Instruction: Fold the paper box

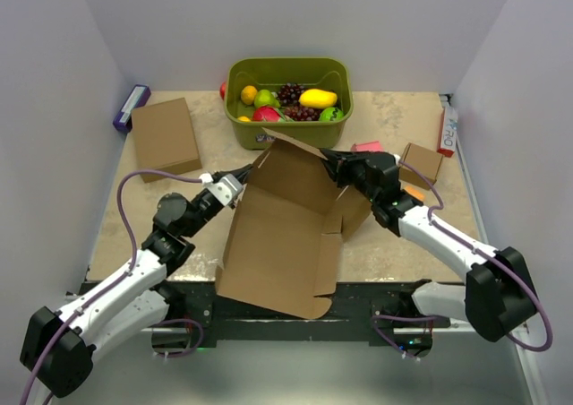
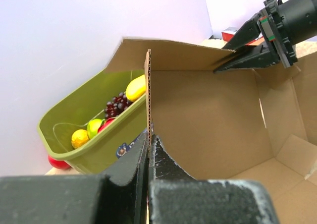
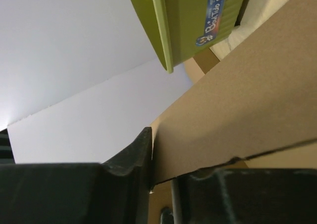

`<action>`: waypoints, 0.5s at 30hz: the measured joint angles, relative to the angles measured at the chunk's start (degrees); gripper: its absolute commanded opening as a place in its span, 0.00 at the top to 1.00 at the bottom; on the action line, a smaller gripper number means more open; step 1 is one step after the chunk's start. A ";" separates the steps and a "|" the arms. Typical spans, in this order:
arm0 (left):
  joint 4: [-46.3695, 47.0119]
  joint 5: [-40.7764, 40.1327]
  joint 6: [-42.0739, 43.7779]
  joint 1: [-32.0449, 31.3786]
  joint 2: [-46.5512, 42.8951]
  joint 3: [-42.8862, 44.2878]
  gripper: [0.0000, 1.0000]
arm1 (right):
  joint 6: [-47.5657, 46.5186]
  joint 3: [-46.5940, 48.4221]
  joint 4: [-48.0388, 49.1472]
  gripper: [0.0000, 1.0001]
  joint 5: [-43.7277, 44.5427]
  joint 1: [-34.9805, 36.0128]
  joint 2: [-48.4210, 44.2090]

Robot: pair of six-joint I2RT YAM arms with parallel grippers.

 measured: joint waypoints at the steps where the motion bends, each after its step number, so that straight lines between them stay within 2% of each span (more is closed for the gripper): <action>1: 0.00 -0.31 -0.48 0.00 0.00 -0.04 1.00 | 0.13 0.00 0.44 0.84 0.24 0.02 0.15; 8: 0.28 -4.87 -7.39 -0.02 -0.83 -0.85 1.00 | 0.24 0.00 2.23 0.87 2.08 0.15 1.20; 15: 8.61 -10.21 -16.22 -0.35 -2.21 -8.55 1.00 | -1.66 -0.83 6.03 0.91 2.03 0.22 2.49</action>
